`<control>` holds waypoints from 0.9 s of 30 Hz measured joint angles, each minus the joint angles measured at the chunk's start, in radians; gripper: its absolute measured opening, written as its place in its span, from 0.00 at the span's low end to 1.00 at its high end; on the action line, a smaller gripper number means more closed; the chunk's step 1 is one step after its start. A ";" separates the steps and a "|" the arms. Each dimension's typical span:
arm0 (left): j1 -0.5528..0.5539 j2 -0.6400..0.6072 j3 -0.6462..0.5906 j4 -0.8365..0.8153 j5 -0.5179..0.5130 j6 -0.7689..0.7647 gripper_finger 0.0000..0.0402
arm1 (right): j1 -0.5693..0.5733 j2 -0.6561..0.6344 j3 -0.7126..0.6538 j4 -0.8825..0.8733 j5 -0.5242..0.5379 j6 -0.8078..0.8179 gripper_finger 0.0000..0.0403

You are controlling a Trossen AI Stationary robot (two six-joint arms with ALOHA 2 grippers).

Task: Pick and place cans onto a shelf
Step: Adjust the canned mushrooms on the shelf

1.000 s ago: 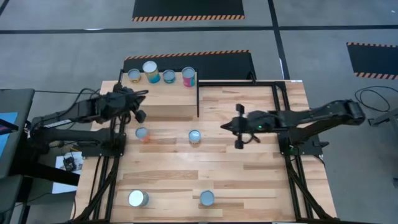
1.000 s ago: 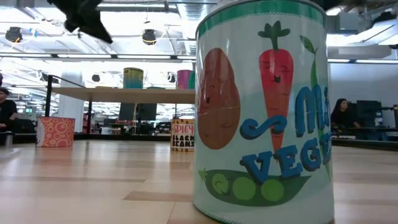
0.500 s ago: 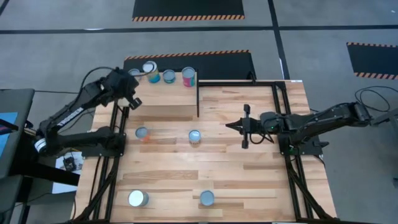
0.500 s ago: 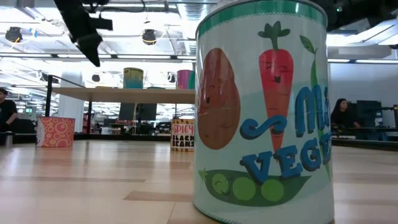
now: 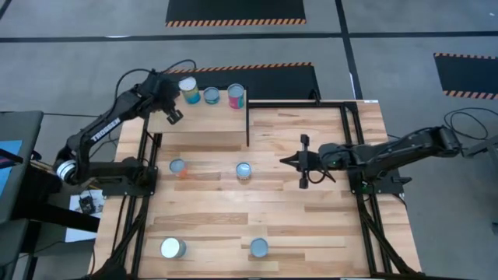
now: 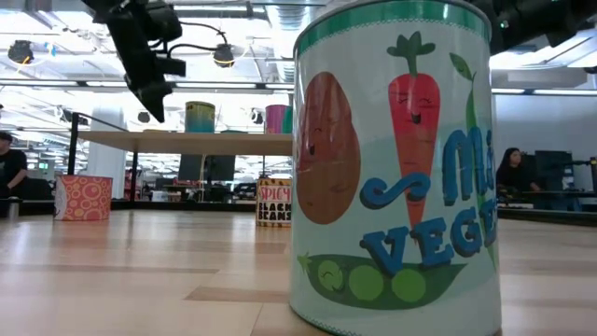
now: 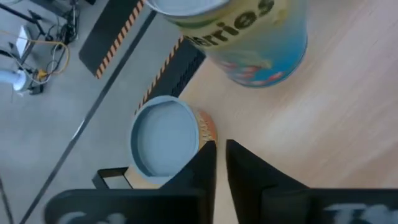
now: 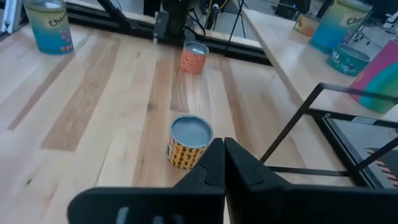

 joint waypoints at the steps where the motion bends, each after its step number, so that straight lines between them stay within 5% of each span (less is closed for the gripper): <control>1: 0.003 0.010 0.000 0.000 -0.008 0.001 0.10 | 0.000 0.008 0.000 -0.001 0.000 0.000 0.03; 13: 0.004 0.122 0.000 0.059 -0.104 0.048 0.32 | 0.000 0.083 0.000 0.047 0.000 0.000 0.05; 20: 0.021 0.161 0.001 0.071 -0.108 0.063 0.29 | 0.000 0.081 0.000 0.047 0.000 0.000 0.04; 27: 0.024 0.163 0.002 0.069 -0.105 0.087 0.14 | 0.000 0.080 0.000 0.046 0.000 0.000 0.05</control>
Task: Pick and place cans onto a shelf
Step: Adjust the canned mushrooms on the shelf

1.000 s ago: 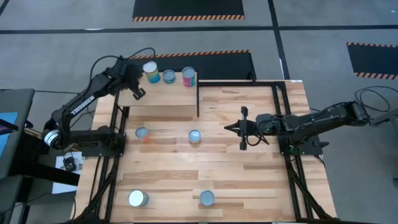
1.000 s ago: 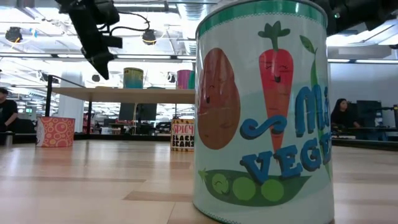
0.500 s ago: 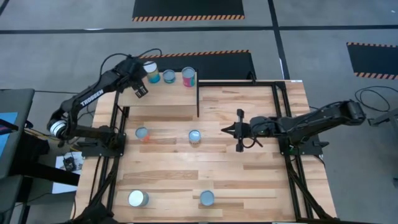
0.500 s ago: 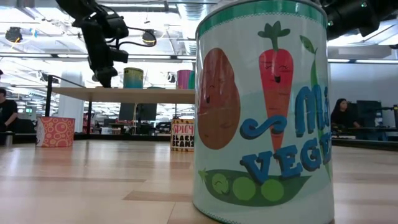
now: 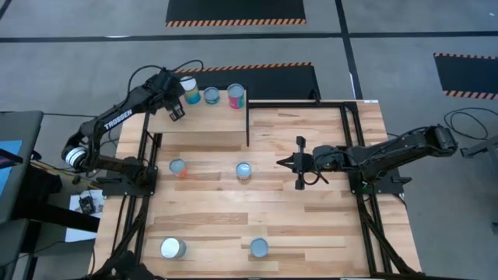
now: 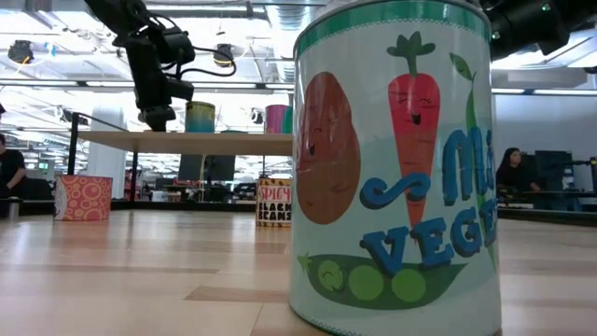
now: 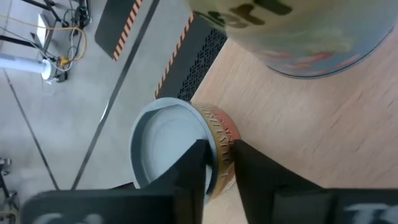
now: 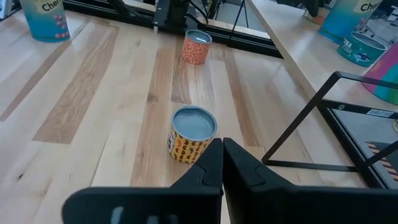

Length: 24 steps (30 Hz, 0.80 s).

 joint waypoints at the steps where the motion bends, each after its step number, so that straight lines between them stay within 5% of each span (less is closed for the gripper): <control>1: 0.000 0.000 0.000 -0.001 0.000 0.004 0.11 | 0.000 0.000 0.000 0.000 0.000 0.000 0.05; 8: -0.001 0.001 0.019 -0.030 0.011 0.008 0.02 | 0.000 0.000 0.000 0.000 0.000 0.000 0.03; 18: -0.001 -0.085 0.221 -0.350 0.030 -0.057 0.00 | 0.000 0.000 0.000 0.000 0.000 0.000 0.05; 21: -0.014 -0.154 0.267 -0.448 0.075 -0.093 0.00 | 0.000 0.000 0.000 0.000 0.000 0.000 0.03; 24: -0.048 -0.234 0.274 -0.502 0.224 -0.112 0.00 | 0.000 0.000 0.000 0.000 0.000 -0.001 0.03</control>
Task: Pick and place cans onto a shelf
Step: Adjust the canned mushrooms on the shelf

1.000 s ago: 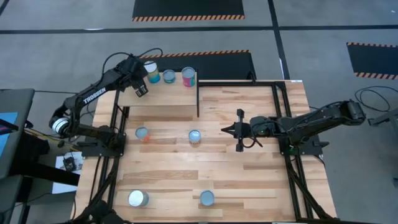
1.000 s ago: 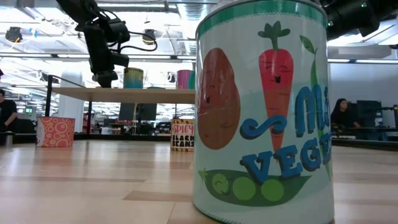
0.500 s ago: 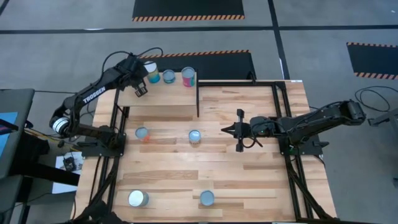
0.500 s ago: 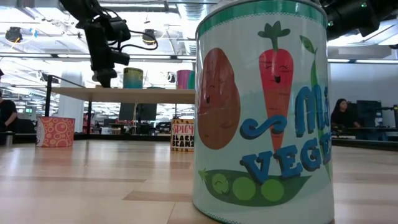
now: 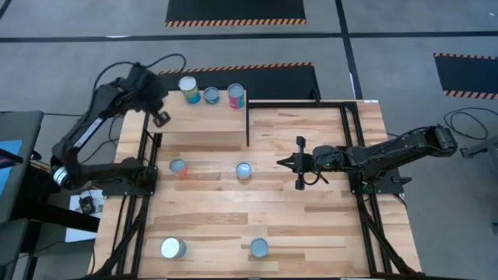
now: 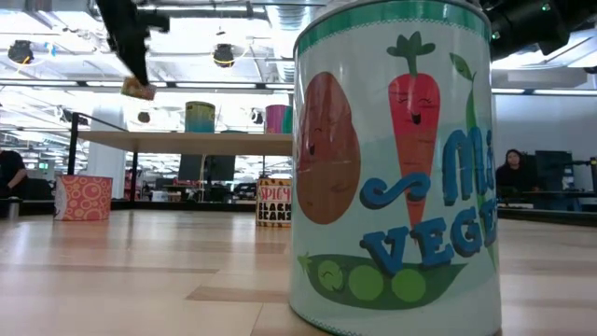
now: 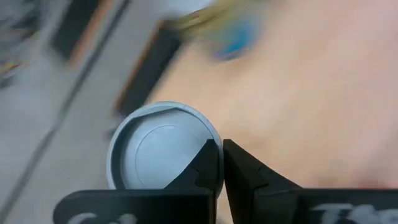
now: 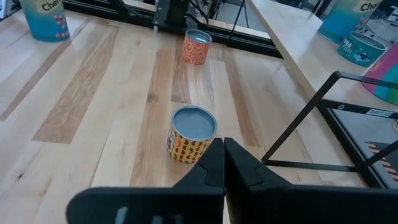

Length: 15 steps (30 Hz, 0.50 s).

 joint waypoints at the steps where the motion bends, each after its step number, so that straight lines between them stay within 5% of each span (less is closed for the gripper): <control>1: -0.018 -0.030 -0.003 -0.006 0.078 0.003 0.00 | 0.000 0.000 0.000 0.000 0.000 0.000 0.04; 6: -0.171 -0.122 -0.008 0.007 0.262 -0.092 0.00 | 0.000 0.000 0.000 -0.001 0.000 -0.001 0.05; 15: -0.520 0.013 -0.039 0.257 0.113 -0.298 0.00 | 0.000 0.000 0.000 0.005 0.000 0.000 0.03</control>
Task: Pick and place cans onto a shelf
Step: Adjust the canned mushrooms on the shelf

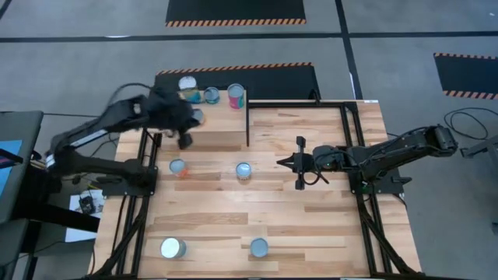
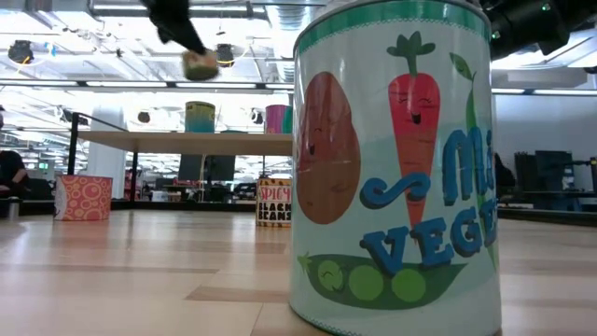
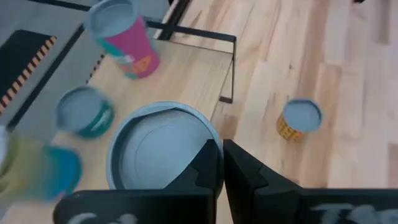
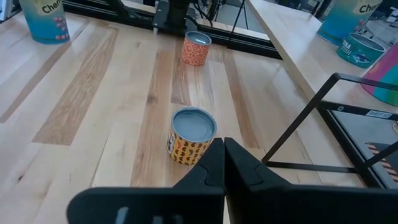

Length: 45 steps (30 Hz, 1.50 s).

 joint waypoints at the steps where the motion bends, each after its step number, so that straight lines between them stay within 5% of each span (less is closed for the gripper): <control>1: -0.013 0.034 0.000 0.024 -0.017 0.000 0.00 | 0.000 0.000 0.000 0.001 0.000 0.001 0.03; 14: 0.021 0.378 0.000 0.129 -0.155 0.007 0.00 | 0.000 0.000 0.000 -0.004 0.000 0.008 0.03; 28: 0.153 0.384 0.001 0.199 -0.120 0.010 0.00 | 0.000 0.000 0.000 -0.005 0.000 0.008 0.03; 45: 0.162 0.389 0.001 0.214 -0.066 -0.010 0.00 | 0.000 0.000 0.000 -0.004 0.000 0.008 0.04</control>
